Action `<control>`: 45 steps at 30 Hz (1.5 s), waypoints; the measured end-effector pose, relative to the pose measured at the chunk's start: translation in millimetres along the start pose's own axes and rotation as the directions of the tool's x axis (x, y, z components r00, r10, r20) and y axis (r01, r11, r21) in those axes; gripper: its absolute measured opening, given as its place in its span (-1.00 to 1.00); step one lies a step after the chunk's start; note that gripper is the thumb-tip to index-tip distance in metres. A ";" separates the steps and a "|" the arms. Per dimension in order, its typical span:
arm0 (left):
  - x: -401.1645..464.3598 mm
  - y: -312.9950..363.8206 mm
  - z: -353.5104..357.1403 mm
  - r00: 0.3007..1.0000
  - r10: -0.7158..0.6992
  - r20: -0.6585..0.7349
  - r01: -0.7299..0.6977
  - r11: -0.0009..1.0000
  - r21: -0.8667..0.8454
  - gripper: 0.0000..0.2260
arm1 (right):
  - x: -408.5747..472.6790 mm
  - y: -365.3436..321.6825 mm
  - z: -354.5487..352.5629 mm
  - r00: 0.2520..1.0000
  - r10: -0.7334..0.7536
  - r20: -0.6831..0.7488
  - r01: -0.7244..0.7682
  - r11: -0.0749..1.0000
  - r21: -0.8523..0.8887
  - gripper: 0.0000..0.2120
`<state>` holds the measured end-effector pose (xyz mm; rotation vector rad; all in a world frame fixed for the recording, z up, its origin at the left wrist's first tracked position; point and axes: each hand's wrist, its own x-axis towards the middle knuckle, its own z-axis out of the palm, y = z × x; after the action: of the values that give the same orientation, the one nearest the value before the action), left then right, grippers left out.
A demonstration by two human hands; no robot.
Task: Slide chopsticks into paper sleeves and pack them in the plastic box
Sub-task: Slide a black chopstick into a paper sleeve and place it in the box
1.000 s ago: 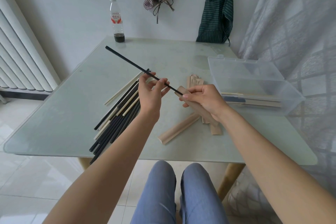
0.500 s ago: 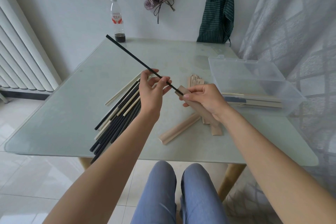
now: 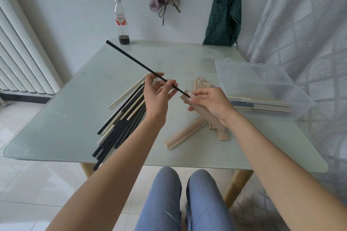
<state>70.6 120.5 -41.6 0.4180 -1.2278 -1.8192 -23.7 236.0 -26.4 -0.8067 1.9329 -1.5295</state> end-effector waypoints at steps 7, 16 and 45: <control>1.7 2.0 -0.1 1.000 -0.001 -0.014 0.001 1.000 -0.007 -0.80 | 0.1 0.5 -1.2 0.999 -0.047 0.011 0.048 0.997 -0.057 -0.85; 1.3 1.9 0.3 0.999 0.005 -0.035 -0.005 1.000 -0.005 -0.78 | -0.1 -3.4 1.3 0.982 -0.180 0.050 0.187 0.939 -0.289 -0.80; 1.6 5.4 -2.6 0.999 0.033 -0.033 -0.031 0.999 0.045 -0.77 | 7.4 -0.4 5.9 0.974 -0.227 0.017 0.204 0.835 -0.511 -0.76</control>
<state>74.0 117.1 -37.8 0.4497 -1.2465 -1.7541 -24.4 226.7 -27.6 -1.2602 2.3920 -1.1570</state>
